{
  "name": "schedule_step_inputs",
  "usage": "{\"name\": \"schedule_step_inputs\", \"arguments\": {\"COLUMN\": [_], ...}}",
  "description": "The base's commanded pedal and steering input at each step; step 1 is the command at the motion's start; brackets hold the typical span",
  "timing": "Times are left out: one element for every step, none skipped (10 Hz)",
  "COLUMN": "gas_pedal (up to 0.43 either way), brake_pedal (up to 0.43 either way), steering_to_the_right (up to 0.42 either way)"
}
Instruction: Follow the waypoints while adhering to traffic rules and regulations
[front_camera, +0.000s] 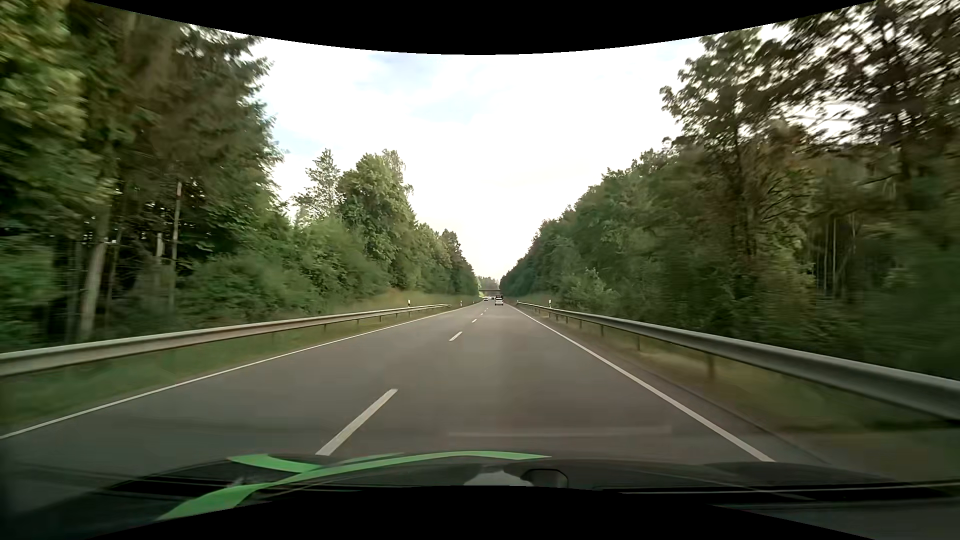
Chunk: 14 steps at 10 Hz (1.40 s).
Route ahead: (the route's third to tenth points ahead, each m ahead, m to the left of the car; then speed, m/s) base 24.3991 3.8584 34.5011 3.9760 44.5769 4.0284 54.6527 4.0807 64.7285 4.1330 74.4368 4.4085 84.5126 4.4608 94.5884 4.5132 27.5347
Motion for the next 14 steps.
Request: {"name": "schedule_step_inputs", "arguments": {"gas_pedal": [0.248,0.24,0.24,0.24,0.24,0.24,0.228,0.228,0.22,0.22,0.22,0.22,0.22,0.22], "brake_pedal": [0.0,0.0,0.0,0.0,0.0,0.0,0.0,0.0,0.0,0.0,0.0,0.0,0.0,0.0], "steering_to_the_right": [-0.001,-0.001,-0.001,-0.002,-0.003,-0.003,-0.003,-0.003,-0.003,-0.003,-0.003,-0.003,-0.003,-0.003]}}
